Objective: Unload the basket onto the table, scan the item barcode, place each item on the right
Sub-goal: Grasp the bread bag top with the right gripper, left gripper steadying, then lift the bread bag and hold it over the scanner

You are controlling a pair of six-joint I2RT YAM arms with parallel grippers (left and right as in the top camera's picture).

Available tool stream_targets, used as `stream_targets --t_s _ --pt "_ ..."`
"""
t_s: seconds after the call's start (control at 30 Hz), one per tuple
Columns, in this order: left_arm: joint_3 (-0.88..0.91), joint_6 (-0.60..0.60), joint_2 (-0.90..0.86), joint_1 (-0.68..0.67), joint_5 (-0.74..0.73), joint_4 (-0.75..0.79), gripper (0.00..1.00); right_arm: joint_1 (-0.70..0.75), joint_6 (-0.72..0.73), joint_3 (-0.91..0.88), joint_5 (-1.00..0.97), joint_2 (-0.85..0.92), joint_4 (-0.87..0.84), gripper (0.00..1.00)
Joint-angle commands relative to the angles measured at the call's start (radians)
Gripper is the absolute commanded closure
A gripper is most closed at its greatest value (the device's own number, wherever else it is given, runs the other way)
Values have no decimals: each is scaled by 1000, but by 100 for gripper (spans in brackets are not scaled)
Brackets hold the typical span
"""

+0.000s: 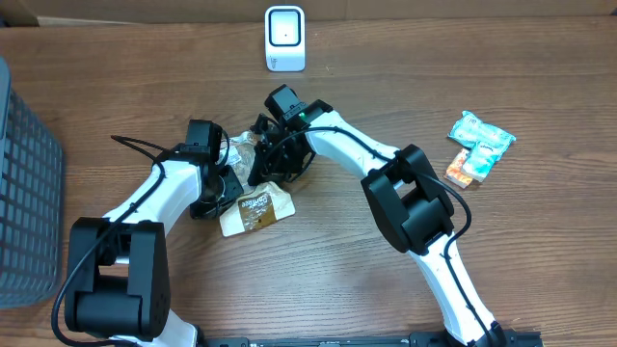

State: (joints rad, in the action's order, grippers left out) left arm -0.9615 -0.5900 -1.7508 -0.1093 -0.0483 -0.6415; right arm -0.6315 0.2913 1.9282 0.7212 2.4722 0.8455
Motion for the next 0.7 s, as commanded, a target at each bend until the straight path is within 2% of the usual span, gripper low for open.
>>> stream_targets --t_s 0.0,0.1,0.27,0.37,0.67 --pt "16 20 -53 6 -56 -19 96 42 5 4 26 25 4 96" --pt "-35 34 -53 6 -56 -64 96 88 3 4 60 9 33 96" --pt "-220 80 -36 6 -54 -225 96 154 -75 4 66 -79 116 96" --pt "-341 97 -7 6 -53 -309 96 179 -136 4 64 -156 156 96" --pt "-669 149 52 19 -45 -511 96 231 -200 4 -21 -415 206 96"
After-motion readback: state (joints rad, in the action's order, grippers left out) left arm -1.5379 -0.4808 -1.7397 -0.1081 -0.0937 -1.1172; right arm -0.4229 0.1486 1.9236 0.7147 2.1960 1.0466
